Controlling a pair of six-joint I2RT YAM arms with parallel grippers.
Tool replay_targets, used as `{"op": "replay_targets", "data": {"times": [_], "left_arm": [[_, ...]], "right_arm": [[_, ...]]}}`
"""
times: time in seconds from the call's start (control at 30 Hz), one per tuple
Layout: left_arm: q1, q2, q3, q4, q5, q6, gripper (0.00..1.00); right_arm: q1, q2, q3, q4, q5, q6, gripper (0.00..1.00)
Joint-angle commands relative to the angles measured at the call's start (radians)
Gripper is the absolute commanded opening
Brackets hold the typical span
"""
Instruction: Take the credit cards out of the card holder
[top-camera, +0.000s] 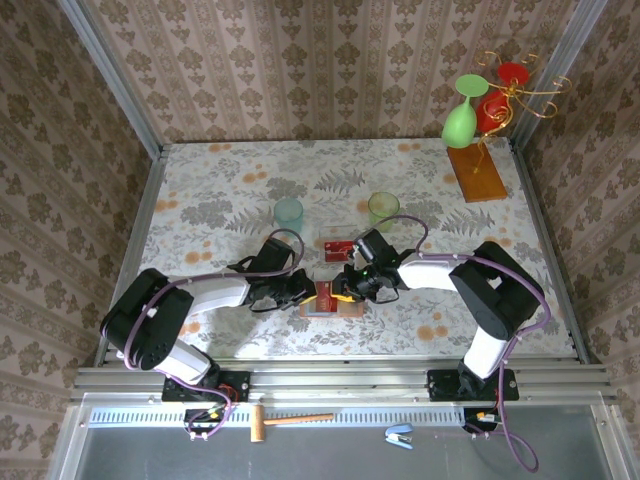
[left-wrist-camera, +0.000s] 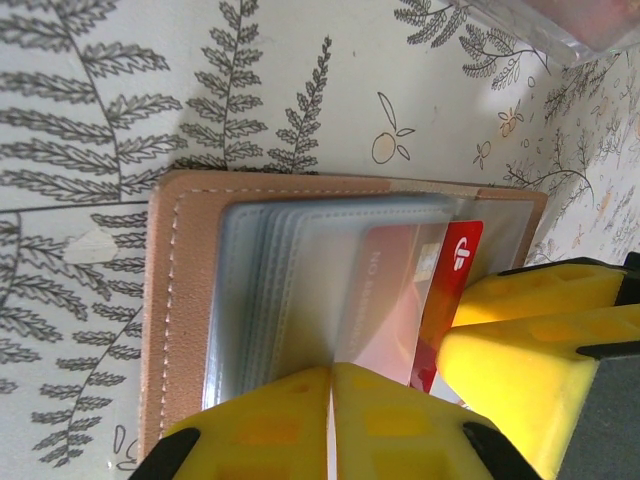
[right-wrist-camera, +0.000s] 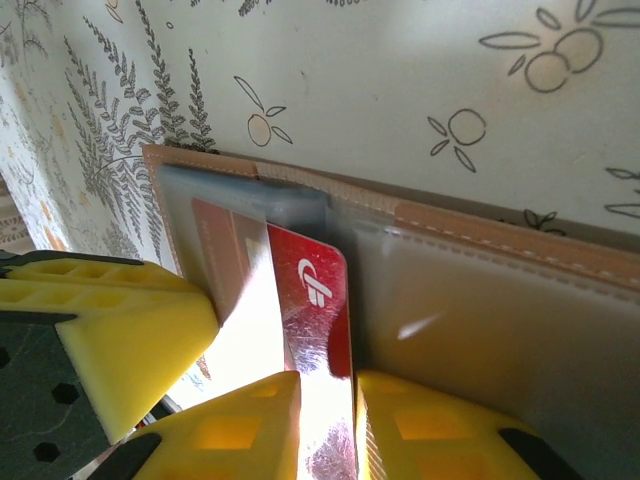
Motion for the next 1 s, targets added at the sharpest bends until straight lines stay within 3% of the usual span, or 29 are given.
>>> {"op": "replay_targets", "data": {"times": [0.0,0.43,0.97], "left_arm": [[0.003,0.014,0.002,-0.041,-0.008,0.020,0.10],[0.002,0.019,0.009,-0.044,-0.012,0.021,0.10],[0.002,0.002,-0.001,-0.043,-0.022,0.012,0.10]], "right_arm": [[-0.004,0.025,-0.020,0.057,-0.035,0.028,0.21],[-0.006,0.028,-0.024,0.070,-0.035,0.029,0.16],[-0.045,-0.052,-0.017,-0.106,0.013,-0.085,0.12]]}}
